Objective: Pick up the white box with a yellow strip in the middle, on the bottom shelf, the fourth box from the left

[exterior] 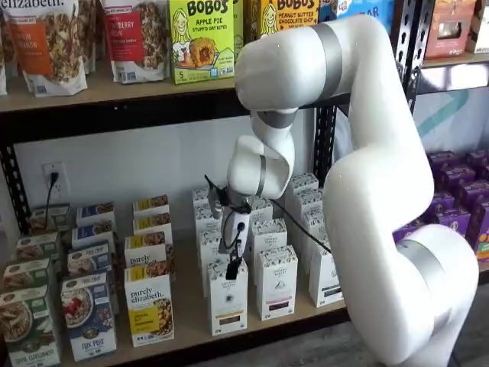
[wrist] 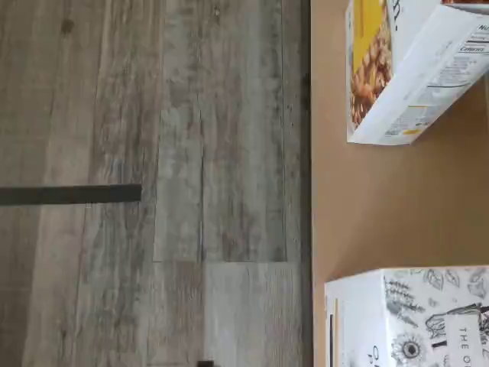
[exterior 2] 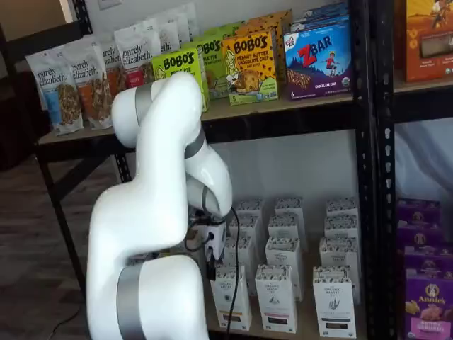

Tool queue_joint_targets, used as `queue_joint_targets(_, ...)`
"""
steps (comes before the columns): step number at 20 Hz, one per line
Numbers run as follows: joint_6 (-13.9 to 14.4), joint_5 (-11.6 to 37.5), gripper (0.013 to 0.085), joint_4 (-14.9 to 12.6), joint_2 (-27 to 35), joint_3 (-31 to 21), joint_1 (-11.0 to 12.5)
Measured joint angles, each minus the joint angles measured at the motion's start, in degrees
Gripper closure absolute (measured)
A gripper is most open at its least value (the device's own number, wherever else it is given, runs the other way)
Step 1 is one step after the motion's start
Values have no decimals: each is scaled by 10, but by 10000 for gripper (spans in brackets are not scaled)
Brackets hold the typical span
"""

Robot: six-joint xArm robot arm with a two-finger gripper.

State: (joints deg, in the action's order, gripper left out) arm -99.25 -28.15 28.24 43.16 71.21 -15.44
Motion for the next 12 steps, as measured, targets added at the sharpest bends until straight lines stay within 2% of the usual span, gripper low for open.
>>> queue_joint_targets(2, 17, -24, 130, -24, 5, 12, 6)
queue_joint_targets(4, 18, -32, 130, -31, 11, 19, 11)
queue_joint_targets(12, -11, -14, 130, -4, 33, 38, 17)
